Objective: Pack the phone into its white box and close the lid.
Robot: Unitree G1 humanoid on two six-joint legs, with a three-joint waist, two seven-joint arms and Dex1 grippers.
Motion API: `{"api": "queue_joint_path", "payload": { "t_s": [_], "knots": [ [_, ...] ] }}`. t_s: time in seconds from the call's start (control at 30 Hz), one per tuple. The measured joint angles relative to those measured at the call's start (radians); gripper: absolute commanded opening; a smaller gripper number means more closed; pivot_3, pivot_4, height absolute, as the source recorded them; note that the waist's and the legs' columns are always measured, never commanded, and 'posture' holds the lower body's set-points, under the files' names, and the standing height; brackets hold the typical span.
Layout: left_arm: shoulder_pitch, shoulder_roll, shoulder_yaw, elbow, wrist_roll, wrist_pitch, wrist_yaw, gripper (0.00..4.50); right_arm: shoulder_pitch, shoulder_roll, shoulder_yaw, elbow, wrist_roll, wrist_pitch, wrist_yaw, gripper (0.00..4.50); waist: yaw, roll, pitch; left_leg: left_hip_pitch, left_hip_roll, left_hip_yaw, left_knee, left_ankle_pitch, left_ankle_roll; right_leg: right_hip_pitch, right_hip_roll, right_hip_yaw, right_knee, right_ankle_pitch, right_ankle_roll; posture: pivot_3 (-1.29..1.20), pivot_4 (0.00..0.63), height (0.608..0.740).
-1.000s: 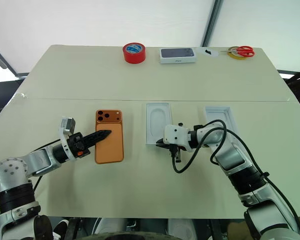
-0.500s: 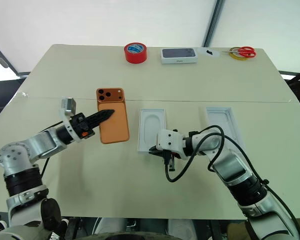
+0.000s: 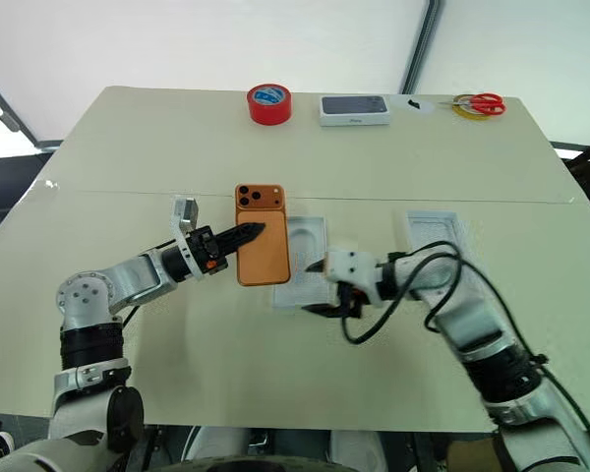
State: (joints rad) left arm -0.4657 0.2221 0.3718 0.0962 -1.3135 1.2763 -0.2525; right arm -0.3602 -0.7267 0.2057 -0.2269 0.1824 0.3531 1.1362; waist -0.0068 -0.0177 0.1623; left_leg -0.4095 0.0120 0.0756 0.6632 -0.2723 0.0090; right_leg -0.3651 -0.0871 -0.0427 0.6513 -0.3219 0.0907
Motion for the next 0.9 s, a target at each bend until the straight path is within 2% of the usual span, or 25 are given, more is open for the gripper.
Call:
{"api": "queue_joint_path", "payload": {
  "t_s": [0.2, 0.4, 0.47, 0.5, 0.63, 0.9],
  "knots": [
    [0.003, -0.054, -0.070, 0.008, 0.066, -0.038, -0.027, 0.00, -0.008, -0.036, -0.063, 0.212, -0.024, -0.179, 0.009, 3.54, -0.004, 0.000, 0.001, 0.000, 0.000, 0.000, 0.000, 0.000, 0.000, 0.000, 0.000, 0.000, 0.000, 0.000, 0.000, 0.00, 0.150, 0.730],
    [0.003, -0.080, -0.103, 0.021, 0.111, -0.060, -0.040, 0.00, -0.055, -0.034, -0.062, 0.275, -0.053, -0.243, 0.007, 3.54, -0.004, 0.000, 0.001, 0.000, 0.001, 0.000, 0.000, 0.000, 0.000, 0.000, 0.001, 0.000, 0.000, 0.000, 0.000, 0.00, 0.150, 0.730],
    [0.003, -0.087, -0.104, 0.029, 0.119, -0.064, -0.041, 0.98, -0.070, -0.031, -0.061, 0.283, -0.060, -0.251, 0.004, 3.58, -0.004, 0.000, 0.001, 0.000, 0.001, 0.000, 0.000, 0.000, 0.000, 0.000, 0.001, 0.000, 0.000, 0.000, 0.000, 0.00, 0.150, 0.730],
    [0.003, -0.088, -0.104, 0.035, 0.119, -0.064, -0.042, 1.20, -0.075, -0.030, -0.060, 0.288, -0.061, -0.252, 0.002, 3.58, -0.002, 0.000, 0.001, 0.000, 0.001, 0.000, 0.001, 0.000, 0.000, 0.000, 0.001, 0.000, 0.000, 0.000, 0.000, 0.00, 0.150, 0.730],
    [0.001, -0.082, -0.108, 0.043, 0.145, -0.064, -0.042, 3.22, -0.076, -0.029, -0.058, 0.294, -0.062, -0.252, -0.001, 3.58, -0.001, 0.000, 0.001, 0.000, 0.001, 0.000, 0.001, 0.000, 0.000, 0.000, 0.001, 0.000, 0.000, 0.000, 0.000, 0.00, 0.150, 0.730],
    [-0.072, -0.059, -0.151, 0.043, 0.175, 0.042, 0.009, 3.22, -0.077, -0.001, -0.051, 0.293, -0.063, -0.241, -0.024, 3.58, 0.001, 0.000, 0.001, 0.001, 0.001, 0.000, 0.001, 0.000, 0.000, 0.002, 0.001, 0.000, 0.000, 0.000, 0.001, 0.00, 0.150, 0.730]
  ]
}}
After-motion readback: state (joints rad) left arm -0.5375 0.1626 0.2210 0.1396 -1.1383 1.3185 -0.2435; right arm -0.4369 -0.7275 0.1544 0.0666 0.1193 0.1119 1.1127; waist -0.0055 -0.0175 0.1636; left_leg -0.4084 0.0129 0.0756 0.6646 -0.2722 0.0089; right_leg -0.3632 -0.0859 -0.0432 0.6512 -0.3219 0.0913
